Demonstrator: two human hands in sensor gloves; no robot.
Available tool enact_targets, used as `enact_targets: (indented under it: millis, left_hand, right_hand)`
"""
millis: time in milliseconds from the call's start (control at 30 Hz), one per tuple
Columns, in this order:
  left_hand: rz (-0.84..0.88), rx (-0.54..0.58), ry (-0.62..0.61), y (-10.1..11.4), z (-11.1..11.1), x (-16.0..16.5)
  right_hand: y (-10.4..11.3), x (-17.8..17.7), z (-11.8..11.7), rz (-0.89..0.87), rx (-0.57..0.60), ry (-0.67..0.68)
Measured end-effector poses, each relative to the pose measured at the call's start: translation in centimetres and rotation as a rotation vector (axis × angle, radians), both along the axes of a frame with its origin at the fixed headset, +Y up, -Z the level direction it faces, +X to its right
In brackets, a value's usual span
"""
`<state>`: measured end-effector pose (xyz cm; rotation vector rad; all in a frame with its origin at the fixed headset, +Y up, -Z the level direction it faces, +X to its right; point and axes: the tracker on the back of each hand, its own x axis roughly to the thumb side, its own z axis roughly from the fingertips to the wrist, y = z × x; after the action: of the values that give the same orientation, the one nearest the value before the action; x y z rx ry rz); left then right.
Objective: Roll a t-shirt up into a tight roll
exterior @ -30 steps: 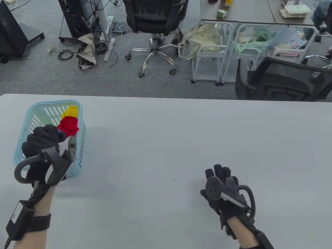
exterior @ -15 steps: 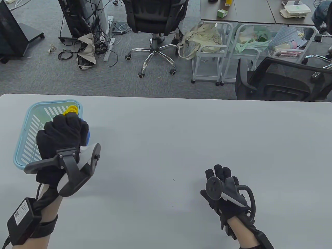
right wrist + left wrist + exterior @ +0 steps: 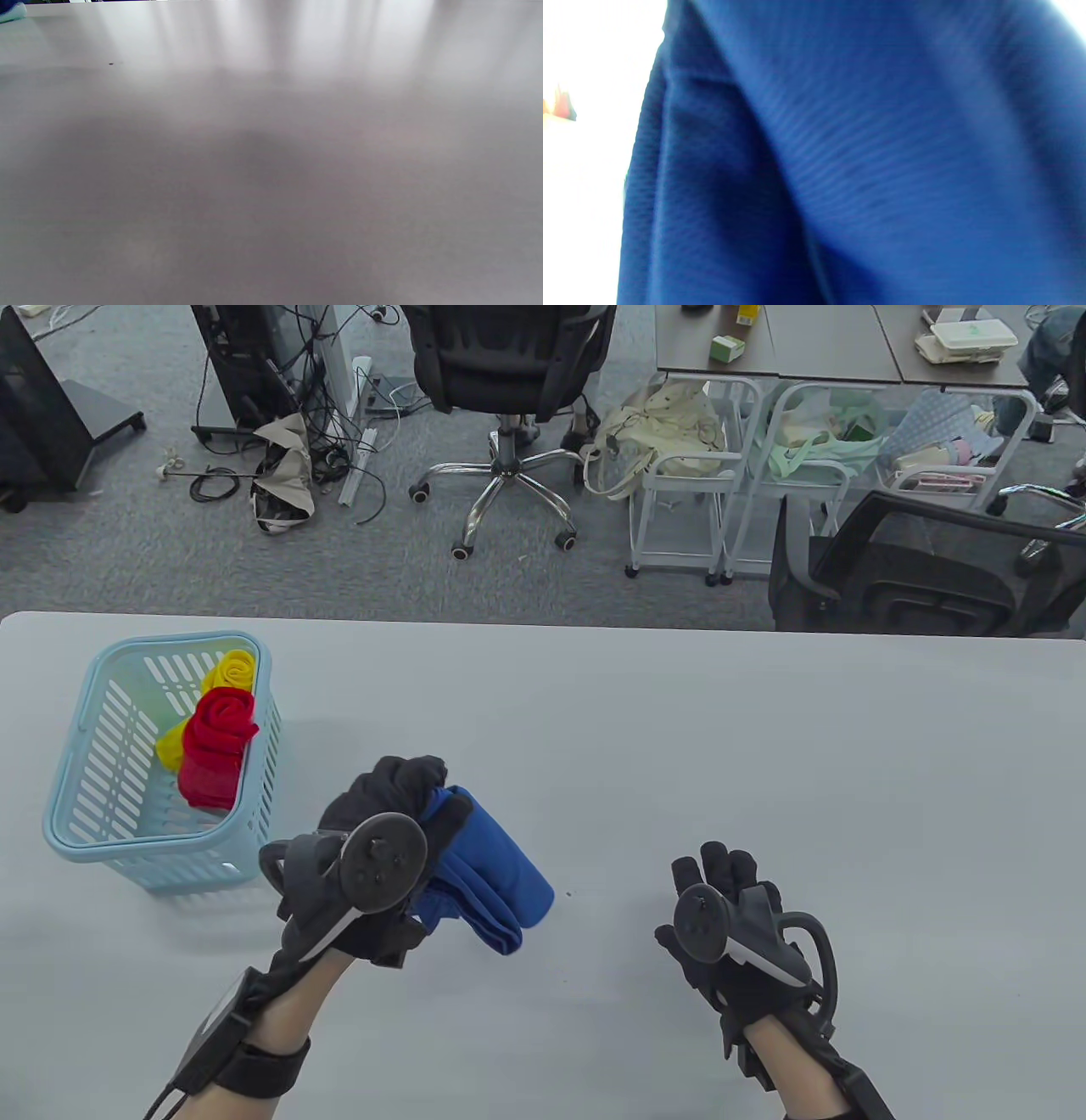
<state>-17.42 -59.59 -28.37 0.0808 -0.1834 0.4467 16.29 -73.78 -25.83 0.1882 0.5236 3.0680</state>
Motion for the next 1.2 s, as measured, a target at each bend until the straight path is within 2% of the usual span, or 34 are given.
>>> enact_targets:
  millis: [67, 100, 200, 267, 400, 500, 567, 667, 733, 867, 933, 967, 1067, 1200]
  left_hand:
    - [0.109, -0.198, -0.035, -3.4, -1.6, -0.4]
    - [0.101, -0.218, -0.023, -4.5, -2.0, -0.6]
    - [-0.111, -0.167, 0.024, -7.3, -2.2, -1.3]
    - [-0.214, -0.155, -0.011, -8.4, -1.7, -1.4]
    - [-0.479, -0.279, -0.161, -12.4, -0.7, -1.1]
    - [-0.584, -0.373, -0.217, -15.9, -0.4, -0.7]
    - [-0.664, -0.366, -0.214, -17.3, -0.2, -0.4]
    - [-0.721, -0.319, -0.215, -17.3, 0.0, 0.2]
    - [-0.686, -0.329, -0.233, -17.2, -0.1, 0.3]
    - [-0.599, -0.373, -0.26, -17.5, -0.3, -0.5]
    - [-0.616, -0.375, -0.253, -17.8, -0.2, -0.8]
    - [-0.644, -0.367, -0.253, -17.9, -0.1, -0.9]
    - [-0.653, -0.364, -0.252, -17.8, -0.5, -0.7]
    - [-0.668, -0.364, -0.25, -18.0, -0.8, -0.4]
  right_hand:
    - [-0.1, 0.0, 0.0, 0.002, -0.004, -0.003]
    - [-0.1, 0.0, 0.0, 0.003, -0.006, -0.004]
    - [-0.3, 0.1, -0.1, 0.002, -0.014, -0.007]
    - [-0.5, 0.0, -0.1, 0.003, -0.022, -0.006]
    - [-1.1, -0.8, -0.2, -0.013, -0.061, 0.027]
    - [-0.8, -2.9, 0.3, -0.063, -0.065, 0.107]
    - [-0.3, -4.5, 0.6, -0.092, -0.058, 0.169]
    - [0.4, -8.1, 1.3, -0.095, -0.032, 0.297]
    - [0.5, -10.4, 1.2, -0.067, -0.035, 0.36]
    - [-0.6, -13.6, -0.2, 0.02, -0.046, 0.387]
    - [-1.2, -13.7, -0.7, 0.099, -0.011, 0.375]
    - [-1.3, -13.5, -0.8, 0.077, -0.006, 0.365]
    - [-0.8, -11.7, -1.7, -0.02, -0.036, 0.264]
    - [0.0, -7.7, -3.8, 0.024, 0.075, -0.02]
